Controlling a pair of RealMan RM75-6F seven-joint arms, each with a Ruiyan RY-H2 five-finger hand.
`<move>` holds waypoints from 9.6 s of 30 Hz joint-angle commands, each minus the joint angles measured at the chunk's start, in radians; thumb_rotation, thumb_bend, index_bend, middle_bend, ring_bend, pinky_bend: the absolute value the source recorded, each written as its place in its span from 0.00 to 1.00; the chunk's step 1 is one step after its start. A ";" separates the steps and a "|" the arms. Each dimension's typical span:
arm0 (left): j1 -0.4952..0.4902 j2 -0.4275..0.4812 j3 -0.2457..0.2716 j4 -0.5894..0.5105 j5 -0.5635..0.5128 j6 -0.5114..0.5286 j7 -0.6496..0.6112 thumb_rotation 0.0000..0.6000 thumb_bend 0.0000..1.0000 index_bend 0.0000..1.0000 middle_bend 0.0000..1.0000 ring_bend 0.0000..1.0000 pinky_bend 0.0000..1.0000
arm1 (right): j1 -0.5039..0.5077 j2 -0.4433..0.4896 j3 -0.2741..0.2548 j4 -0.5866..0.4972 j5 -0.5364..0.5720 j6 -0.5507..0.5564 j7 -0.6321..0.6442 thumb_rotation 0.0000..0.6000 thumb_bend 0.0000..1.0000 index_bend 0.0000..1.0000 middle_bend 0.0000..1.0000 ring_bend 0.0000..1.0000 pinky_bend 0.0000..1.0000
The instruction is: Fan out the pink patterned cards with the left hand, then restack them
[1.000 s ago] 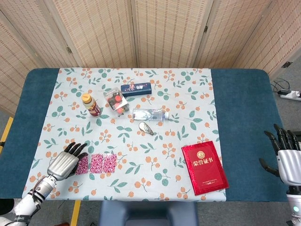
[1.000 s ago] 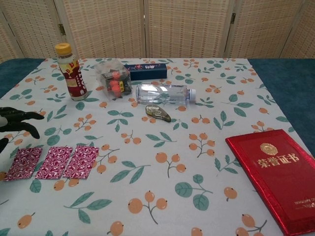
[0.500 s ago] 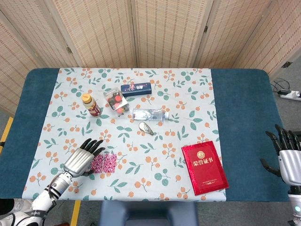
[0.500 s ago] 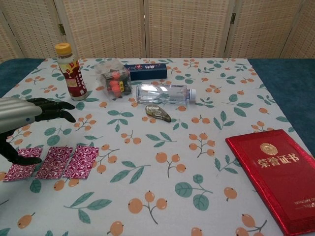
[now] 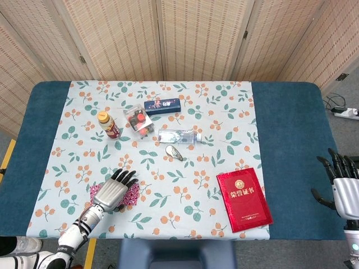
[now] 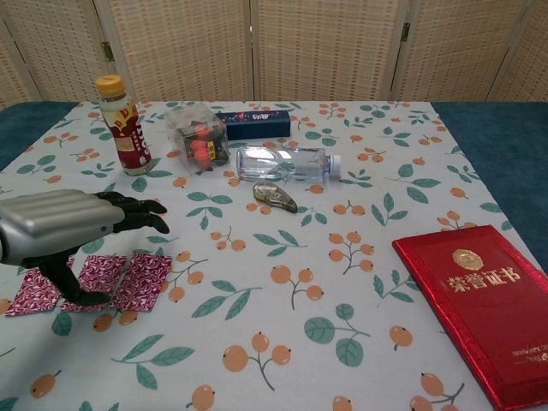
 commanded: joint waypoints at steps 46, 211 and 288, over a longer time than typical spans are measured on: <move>-0.122 -0.100 0.046 -0.006 -0.362 0.094 0.068 1.00 0.34 0.11 0.00 0.00 0.00 | 0.011 -0.011 0.009 0.050 0.002 -0.005 0.045 1.00 0.27 0.14 0.00 0.00 0.00; 0.025 -0.043 0.058 0.021 -0.254 0.147 -0.029 1.00 0.35 0.25 0.00 0.00 0.00 | -0.002 -0.016 0.002 0.071 0.000 0.006 0.075 1.00 0.27 0.14 0.00 0.00 0.00; 0.343 0.193 -0.058 0.076 0.100 0.542 -0.582 1.00 0.36 0.16 0.00 0.00 0.00 | 0.002 0.022 -0.014 0.015 -0.033 -0.010 0.113 1.00 0.27 0.14 0.00 0.00 0.00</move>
